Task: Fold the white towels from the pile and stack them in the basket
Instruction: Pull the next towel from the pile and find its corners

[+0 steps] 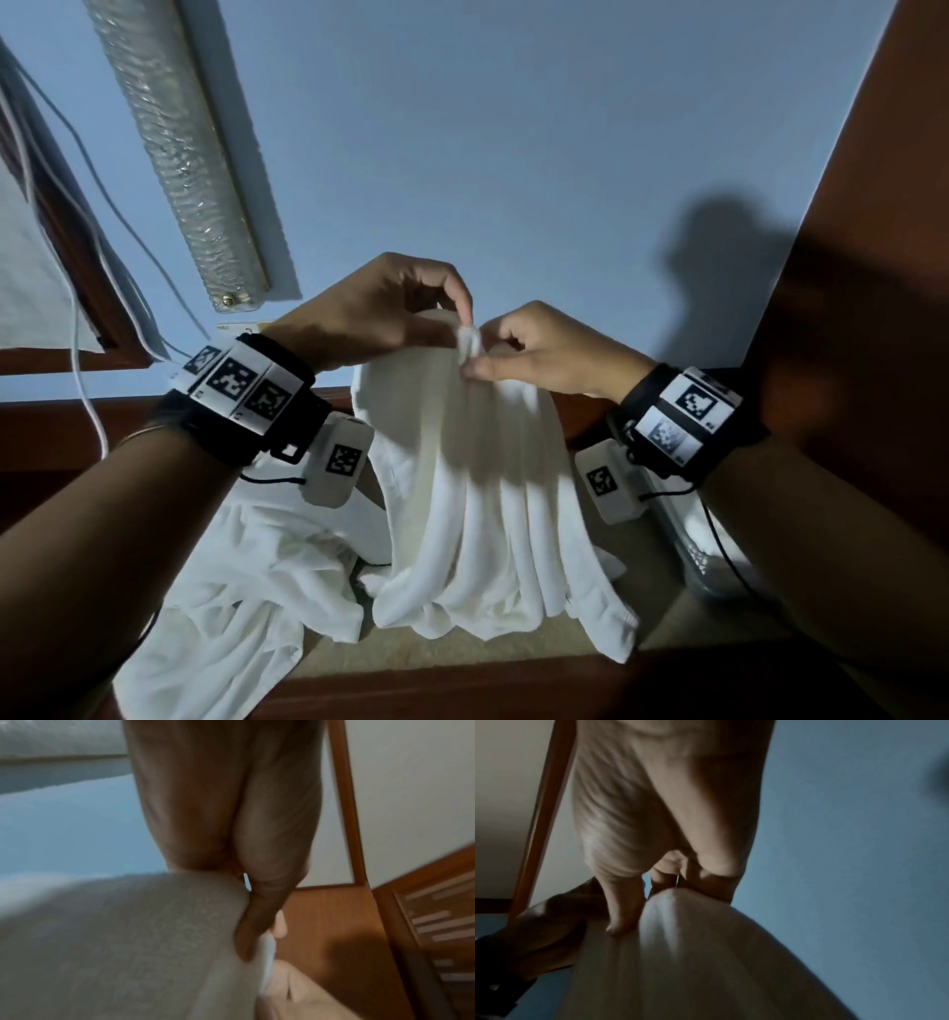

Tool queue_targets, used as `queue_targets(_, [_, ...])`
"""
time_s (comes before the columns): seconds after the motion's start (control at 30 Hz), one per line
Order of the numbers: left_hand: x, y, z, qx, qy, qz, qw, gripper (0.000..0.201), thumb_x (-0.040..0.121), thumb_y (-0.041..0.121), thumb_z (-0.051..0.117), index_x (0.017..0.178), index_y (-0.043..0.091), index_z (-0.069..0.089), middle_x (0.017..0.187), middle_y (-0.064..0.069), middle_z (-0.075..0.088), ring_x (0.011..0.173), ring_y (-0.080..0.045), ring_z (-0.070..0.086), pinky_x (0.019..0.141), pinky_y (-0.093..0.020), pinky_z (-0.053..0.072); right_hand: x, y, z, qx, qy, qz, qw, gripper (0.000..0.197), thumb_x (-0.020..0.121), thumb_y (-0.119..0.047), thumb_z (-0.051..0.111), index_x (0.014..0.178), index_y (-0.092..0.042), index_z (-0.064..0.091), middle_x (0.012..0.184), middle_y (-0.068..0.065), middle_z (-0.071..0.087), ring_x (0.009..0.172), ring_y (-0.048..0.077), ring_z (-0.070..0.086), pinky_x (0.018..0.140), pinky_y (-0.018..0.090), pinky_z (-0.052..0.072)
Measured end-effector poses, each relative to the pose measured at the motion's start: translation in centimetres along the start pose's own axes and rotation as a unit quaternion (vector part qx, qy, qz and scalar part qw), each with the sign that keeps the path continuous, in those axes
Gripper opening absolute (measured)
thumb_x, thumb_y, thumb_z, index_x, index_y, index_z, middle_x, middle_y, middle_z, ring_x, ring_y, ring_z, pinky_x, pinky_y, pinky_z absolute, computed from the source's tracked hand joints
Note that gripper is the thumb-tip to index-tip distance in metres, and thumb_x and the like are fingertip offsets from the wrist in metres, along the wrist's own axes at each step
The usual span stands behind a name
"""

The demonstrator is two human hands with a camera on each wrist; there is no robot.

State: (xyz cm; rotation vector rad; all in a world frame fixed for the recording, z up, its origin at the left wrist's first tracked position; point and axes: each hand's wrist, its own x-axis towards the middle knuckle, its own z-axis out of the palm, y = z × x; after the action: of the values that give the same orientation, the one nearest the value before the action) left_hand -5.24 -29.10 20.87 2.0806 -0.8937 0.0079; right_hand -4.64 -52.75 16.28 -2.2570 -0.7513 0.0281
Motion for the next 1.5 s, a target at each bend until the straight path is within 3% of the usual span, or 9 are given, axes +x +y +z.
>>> queue_targets(0.2, [-1.6, -4.8, -1.1, 0.337, -0.038, -0.172, 0.925, 0.02, 0.09, 0.034, 0.076, 0.074, 0.028, 0.064, 0.07, 0.009, 0.067, 0.073, -0.011, 0.062, 0.061, -0.027, 0.04, 0.1, 1.3, -1.4, -0.055, 0.113, -0.004, 0.992, 0.029, 0.092, -0.045, 0.075, 0.087, -0.017, 0.075, 0.058, -0.011, 0.044, 0.056, 0.004, 0.04, 0.056, 0.024, 0.026])
queue_targets(0.3, [-2.3, -6.7, -2.2, 0.236, 0.079, -0.177, 0.952, 0.038, 0.096, 0.037, 0.071, 0.064, 0.017, 0.064, 0.052, 0.007, 0.059, 0.051, -0.003, 0.052, 0.057, -0.028, 0.04, 0.4, 2.6, -1.5, -0.103, 0.154, 0.03, 0.982, 0.028, 0.089, -0.046, 0.076, 0.085, -0.018, 0.074, 0.064, -0.011, 0.059, 0.063, 0.003, 0.051, 0.061, 0.024, 0.035])
queue_targets(0.47, [-2.0, -6.9, -1.8, -0.114, 0.262, -0.155, 0.946, 0.025, 0.105, 0.029, 0.059, 0.095, 0.012, 0.075, 0.087, -0.009, 0.071, 0.078, -0.021, 0.067, 0.073, -0.035, 0.056, 0.4, 4.8, -1.2, -0.053, 0.138, 0.043, 0.988, 0.012, 0.096, -0.03, 0.069, 0.1, -0.03, 0.08, 0.105, -0.02, 0.077, 0.1, -0.003, 0.068, 0.095, 0.028, 0.052])
queue_targets(0.63, [-3.2, -9.7, -1.7, -0.005, 0.363, -0.248, 0.898, 0.032, 0.1, 0.039, 0.055, 0.092, 0.015, 0.076, 0.086, -0.01, 0.072, 0.08, -0.023, 0.068, 0.072, -0.034, 0.053, -1.5, 7.4, -3.4, 0.011, 0.242, 0.13, 0.961, 0.023, 0.098, -0.014, 0.06, 0.105, -0.028, 0.078, 0.11, -0.007, 0.076, 0.106, 0.011, 0.07, 0.079, 0.017, 0.055])
queue_targets(0.8, [-3.1, -7.6, 2.1, -0.134, 0.285, -0.22, 0.923, 0.023, 0.103, 0.009, 0.048, 0.095, -0.001, 0.068, 0.08, -0.012, 0.072, 0.071, -0.024, 0.071, 0.061, -0.03, 0.059, -2.5, 3.5, -2.3, 0.243, 0.149, 0.101, 0.953, 0.026, 0.099, 0.004, 0.054, 0.116, -0.004, 0.072, 0.095, 0.008, 0.076, 0.089, 0.021, 0.076, 0.077, 0.028, 0.061])
queue_targets(1.03, [-1.1, -3.4, 7.3, -0.217, 0.156, -0.167, 0.949, 0.028, 0.104, 0.011, 0.052, 0.11, -0.016, 0.056, 0.108, -0.035, 0.067, 0.095, -0.036, 0.072, 0.093, -0.052, 0.06, -0.7, -0.6, 0.1, 0.069, 0.163, 0.005, 0.984, 0.012, 0.085, -0.012, 0.074, 0.09, -0.021, 0.08, 0.079, -0.002, 0.077, 0.073, 0.015, 0.074, 0.072, 0.029, 0.062])
queue_targets(1.17, [-1.6, -3.5, 7.6, -0.16, 0.1, -0.131, 0.973, 0.027, 0.091, 0.002, 0.066, 0.117, -0.001, 0.059, 0.101, -0.017, 0.07, 0.096, -0.026, 0.07, 0.091, -0.046, 0.056, 0.6, -1.6, 1.0, -0.095, 0.173, -0.027, 0.98, 0.007, 0.078, -0.034, 0.078, 0.075, -0.032, 0.072, 0.086, -0.009, 0.064, 0.073, 0.006, 0.06, 0.066, 0.021, 0.046])
queue_targets(1.33, [-1.9, -4.3, 7.0, -0.003, 0.162, -0.105, 0.981, 0.009, 0.099, 0.021, 0.069, 0.1, 0.014, 0.064, 0.083, -0.014, 0.066, 0.074, -0.017, 0.059, 0.068, -0.042, 0.05, 1.6, -1.9, 2.3, -0.073, 0.18, -0.006, 0.981, 0.01, 0.08, -0.025, 0.074, 0.077, -0.021, 0.065, 0.067, -0.008, 0.064, 0.058, 0.006, 0.054, 0.053, 0.021, 0.042])
queue_targets(1.5, [-2.6, -4.8, 5.4, -0.054, 0.172, -0.136, 0.974, 0.013, 0.096, 0.027, 0.062, 0.1, 0.016, 0.069, 0.094, -0.008, 0.074, 0.096, -0.028, 0.072, 0.09, -0.057, 0.059, 2.3, -1.4, 2.8, -0.03, 0.173, -0.024, 0.984, 0.005, 0.088, -0.021, 0.07, 0.086, -0.026, 0.07, 0.079, -0.009, 0.07, 0.072, 0.003, 0.061, 0.063, 0.013, 0.045])
